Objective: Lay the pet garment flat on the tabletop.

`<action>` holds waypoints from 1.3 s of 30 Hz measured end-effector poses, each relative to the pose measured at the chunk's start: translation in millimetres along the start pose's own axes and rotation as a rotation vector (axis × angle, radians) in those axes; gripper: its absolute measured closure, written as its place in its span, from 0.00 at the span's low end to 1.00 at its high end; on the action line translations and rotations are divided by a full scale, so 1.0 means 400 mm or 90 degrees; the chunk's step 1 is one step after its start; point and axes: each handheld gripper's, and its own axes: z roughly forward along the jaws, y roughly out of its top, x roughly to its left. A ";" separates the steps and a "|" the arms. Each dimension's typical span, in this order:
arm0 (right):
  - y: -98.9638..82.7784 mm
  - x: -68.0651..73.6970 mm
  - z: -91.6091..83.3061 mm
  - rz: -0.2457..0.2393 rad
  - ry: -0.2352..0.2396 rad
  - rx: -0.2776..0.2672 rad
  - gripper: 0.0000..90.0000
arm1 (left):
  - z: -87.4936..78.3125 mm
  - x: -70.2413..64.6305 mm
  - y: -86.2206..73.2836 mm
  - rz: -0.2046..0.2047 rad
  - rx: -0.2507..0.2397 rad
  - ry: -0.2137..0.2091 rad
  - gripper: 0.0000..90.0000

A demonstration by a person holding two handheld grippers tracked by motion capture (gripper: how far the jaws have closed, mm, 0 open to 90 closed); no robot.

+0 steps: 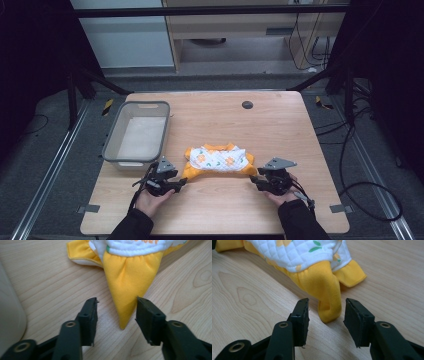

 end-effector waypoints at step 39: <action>-0.035 0.032 -0.107 0.028 0.092 0.076 0.87 | -0.081 -0.056 -0.043 0.010 0.026 -0.043 0.85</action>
